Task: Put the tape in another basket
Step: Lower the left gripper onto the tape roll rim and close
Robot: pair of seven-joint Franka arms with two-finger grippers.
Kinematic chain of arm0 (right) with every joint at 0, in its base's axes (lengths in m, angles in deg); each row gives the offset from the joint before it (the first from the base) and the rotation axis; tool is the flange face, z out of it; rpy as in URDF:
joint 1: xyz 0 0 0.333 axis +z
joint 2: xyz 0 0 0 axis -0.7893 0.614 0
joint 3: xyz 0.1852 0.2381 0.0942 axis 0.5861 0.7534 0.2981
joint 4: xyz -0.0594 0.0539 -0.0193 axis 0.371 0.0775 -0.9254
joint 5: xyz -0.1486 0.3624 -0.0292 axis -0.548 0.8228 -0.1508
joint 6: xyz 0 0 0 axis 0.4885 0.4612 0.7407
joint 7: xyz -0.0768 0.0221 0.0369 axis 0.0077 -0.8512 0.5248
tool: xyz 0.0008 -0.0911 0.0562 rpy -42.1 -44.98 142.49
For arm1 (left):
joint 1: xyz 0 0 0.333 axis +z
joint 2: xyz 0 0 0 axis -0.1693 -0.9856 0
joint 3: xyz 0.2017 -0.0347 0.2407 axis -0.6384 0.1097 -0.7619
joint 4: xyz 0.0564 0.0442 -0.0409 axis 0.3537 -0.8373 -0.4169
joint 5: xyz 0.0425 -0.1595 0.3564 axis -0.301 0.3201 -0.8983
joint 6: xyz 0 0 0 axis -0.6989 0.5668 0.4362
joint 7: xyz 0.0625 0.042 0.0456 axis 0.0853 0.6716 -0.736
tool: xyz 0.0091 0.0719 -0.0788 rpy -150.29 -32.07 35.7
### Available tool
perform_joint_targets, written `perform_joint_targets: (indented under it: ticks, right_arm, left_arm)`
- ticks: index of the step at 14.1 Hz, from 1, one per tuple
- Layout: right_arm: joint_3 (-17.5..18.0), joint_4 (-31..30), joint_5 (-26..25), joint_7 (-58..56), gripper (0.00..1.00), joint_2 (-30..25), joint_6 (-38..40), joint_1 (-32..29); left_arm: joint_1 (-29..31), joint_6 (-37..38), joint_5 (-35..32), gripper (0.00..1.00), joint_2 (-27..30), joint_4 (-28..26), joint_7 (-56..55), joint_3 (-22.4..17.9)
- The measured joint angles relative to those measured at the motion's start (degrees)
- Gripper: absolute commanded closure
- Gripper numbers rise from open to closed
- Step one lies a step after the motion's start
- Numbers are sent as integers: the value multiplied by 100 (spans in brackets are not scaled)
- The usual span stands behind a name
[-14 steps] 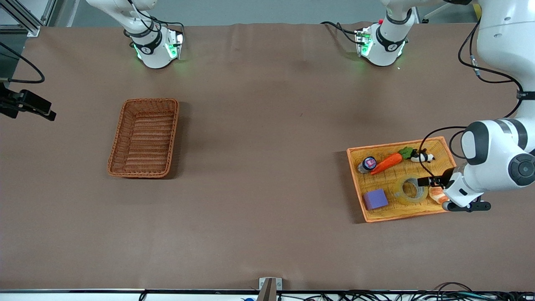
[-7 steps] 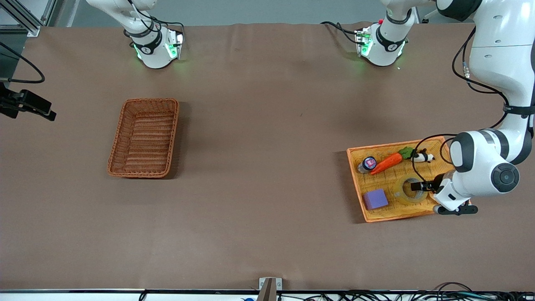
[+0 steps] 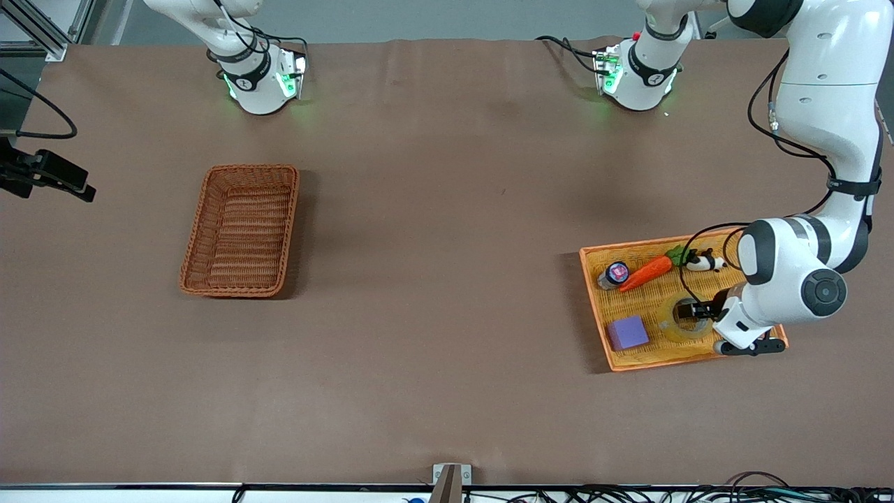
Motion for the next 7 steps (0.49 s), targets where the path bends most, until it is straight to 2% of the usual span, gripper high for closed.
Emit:
perform_joint_targets:
  ticks: [1,3,7]
  right_arm:
    - [0,0,-5,0,0,0,0,0]
    - [0,0,-8,0,0,0,-2,1]
    - [0,0,-11,0,0,0,-3,1]
  left_arm:
    - [0,-16,0,76,1,-6,0,3]
    - [7,-64,0,87,32,7,0,1]
    - [-4,-60,0,91,327,45,2,14]
